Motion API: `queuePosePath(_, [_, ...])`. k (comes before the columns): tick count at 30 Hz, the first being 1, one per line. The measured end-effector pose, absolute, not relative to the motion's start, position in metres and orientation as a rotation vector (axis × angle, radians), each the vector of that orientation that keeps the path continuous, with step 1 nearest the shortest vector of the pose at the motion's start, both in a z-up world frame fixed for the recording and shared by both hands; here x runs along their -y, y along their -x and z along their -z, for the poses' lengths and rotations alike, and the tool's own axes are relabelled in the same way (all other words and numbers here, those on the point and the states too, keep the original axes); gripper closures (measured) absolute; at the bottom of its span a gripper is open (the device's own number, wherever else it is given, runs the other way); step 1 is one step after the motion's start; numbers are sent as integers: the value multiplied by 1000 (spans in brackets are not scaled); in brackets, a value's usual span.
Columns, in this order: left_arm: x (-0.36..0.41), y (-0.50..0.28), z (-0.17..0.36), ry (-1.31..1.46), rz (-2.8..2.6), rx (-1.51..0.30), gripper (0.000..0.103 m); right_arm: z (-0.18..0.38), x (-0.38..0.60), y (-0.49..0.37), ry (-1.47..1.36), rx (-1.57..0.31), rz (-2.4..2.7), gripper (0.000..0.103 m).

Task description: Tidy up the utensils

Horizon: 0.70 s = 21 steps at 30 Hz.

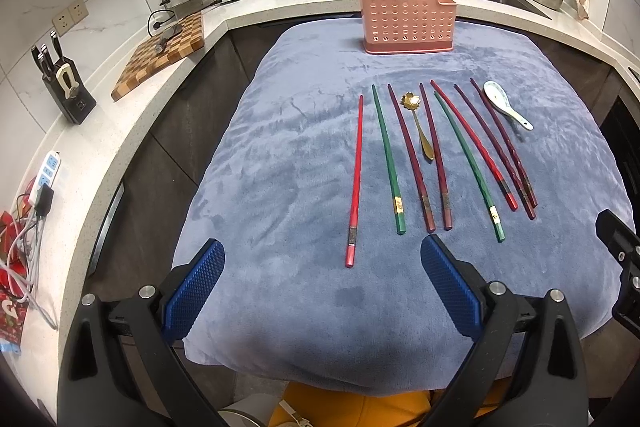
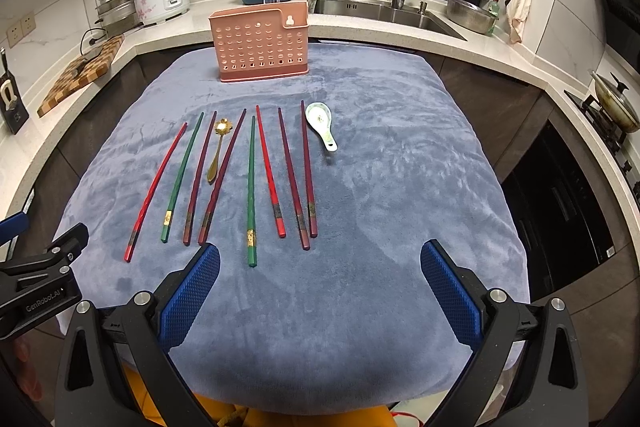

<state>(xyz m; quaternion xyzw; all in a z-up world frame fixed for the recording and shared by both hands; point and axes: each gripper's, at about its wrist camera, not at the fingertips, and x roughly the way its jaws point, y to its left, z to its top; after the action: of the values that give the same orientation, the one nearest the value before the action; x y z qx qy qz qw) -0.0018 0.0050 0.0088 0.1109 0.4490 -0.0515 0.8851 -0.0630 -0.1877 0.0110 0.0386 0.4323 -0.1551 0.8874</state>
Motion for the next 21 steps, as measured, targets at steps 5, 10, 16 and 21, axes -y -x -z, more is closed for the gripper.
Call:
queuePosePath(5, [-6, -9, -5, -219, 111, -945, 9, -7, 192, 55, -85, -900, 311, 7])
queuePosePath(10, [-11, -28, 2, -159, 107, -968, 9, 0, 210, 35, -127, -897, 304, 7])
queuePosePath(16, [-24, -61, 14, -64, 89, -998, 9, 10, 247, -6, -234, -891, 297, 7])
queuePosePath(21, [-25, -86, 27, -38, 89, -1001, 9, 21, 277, -54, -286, -872, 288, 19])
